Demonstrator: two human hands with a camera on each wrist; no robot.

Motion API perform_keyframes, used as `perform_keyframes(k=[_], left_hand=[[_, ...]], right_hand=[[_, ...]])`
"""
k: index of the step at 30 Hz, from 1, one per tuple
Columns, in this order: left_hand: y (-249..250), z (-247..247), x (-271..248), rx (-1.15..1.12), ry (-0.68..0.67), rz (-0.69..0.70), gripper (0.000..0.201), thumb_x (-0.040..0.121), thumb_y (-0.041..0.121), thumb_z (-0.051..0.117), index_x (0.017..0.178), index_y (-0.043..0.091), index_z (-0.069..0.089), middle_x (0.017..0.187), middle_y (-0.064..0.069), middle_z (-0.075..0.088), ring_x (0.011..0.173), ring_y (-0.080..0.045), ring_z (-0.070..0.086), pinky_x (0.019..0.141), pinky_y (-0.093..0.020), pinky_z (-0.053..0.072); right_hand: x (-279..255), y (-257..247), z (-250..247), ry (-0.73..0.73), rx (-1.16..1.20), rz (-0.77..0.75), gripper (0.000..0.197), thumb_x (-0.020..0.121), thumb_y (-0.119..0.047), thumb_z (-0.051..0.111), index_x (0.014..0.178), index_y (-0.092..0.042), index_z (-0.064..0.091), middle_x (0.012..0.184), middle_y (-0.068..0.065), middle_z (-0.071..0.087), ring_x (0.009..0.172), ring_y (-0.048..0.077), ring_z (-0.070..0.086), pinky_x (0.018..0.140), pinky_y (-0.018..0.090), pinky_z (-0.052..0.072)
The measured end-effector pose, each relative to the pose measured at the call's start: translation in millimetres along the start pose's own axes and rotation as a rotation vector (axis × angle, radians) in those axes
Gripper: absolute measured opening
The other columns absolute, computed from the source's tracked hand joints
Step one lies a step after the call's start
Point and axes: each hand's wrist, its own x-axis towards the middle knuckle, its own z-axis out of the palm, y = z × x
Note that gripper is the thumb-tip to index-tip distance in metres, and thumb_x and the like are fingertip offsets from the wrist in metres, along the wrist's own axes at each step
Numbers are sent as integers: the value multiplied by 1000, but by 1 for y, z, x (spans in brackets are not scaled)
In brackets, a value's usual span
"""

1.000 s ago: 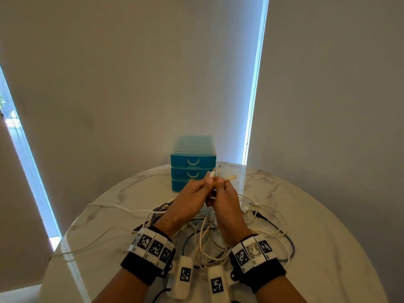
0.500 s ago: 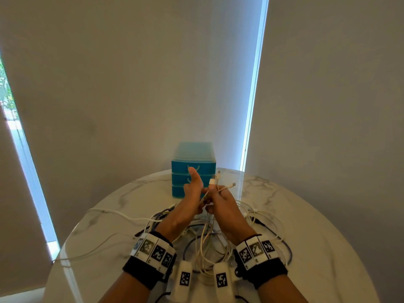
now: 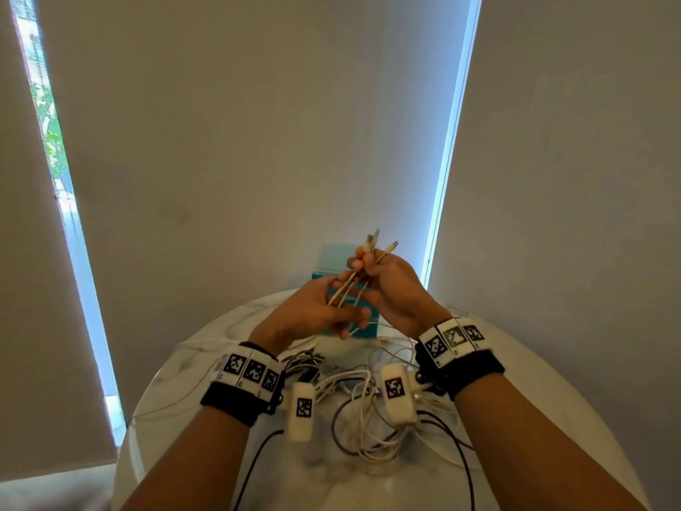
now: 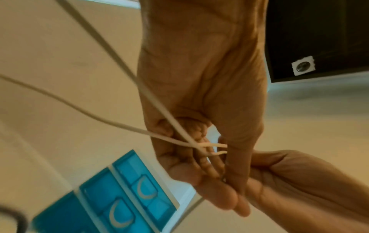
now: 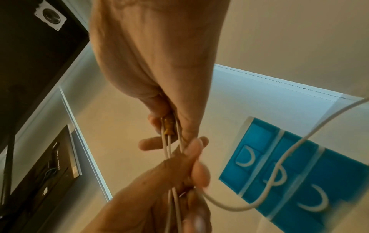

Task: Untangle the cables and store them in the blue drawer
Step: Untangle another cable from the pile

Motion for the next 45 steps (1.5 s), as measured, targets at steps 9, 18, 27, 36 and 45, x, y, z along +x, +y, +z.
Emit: perform_keyframes(k=[9, 18, 27, 36, 45], left_hand=[[-56, -59, 0, 648, 214, -120, 22, 100, 49, 70, 88, 33, 80, 84, 20, 78, 85, 4, 66, 88, -37, 56], [-23, -48, 6, 118, 374, -38, 16, 105, 19, 69, 97, 9, 80, 93, 0, 83, 83, -17, 80, 72, -28, 60], [-1, -39, 10, 22, 401, 232, 19, 101, 13, 75, 119, 19, 77, 116, 4, 80, 99, -19, 79, 89, -32, 65], [1, -10, 21, -25, 98, 48, 78, 96, 49, 71, 164, 36, 36, 152, 12, 55, 91, -35, 80, 72, -38, 67], [0, -13, 21, -104, 87, -14, 36, 105, 32, 67, 124, 2, 66, 112, -8, 79, 80, -25, 79, 66, -27, 63]], right_hand=[[-9, -60, -30, 144, 320, -224, 23, 109, -16, 42, 93, -16, 59, 73, -3, 43, 58, 13, 29, 55, 27, 31], [-24, -27, -44, 335, -725, -149, 36, 80, -55, 90, 77, -21, 79, 79, -10, 68, 60, 7, 54, 63, 26, 45], [-5, 10, -23, 5, -1027, 71, 37, 107, -44, 61, 99, -10, 73, 94, 5, 72, 84, 20, 68, 76, 34, 57], [-9, -53, -11, -10, -136, -138, 34, 115, -41, 44, 100, -14, 61, 73, -2, 51, 50, 7, 32, 41, 19, 29], [-12, -69, -30, -24, 164, -202, 35, 116, -33, 41, 89, -18, 57, 67, -4, 35, 48, 6, 22, 40, 20, 20]])
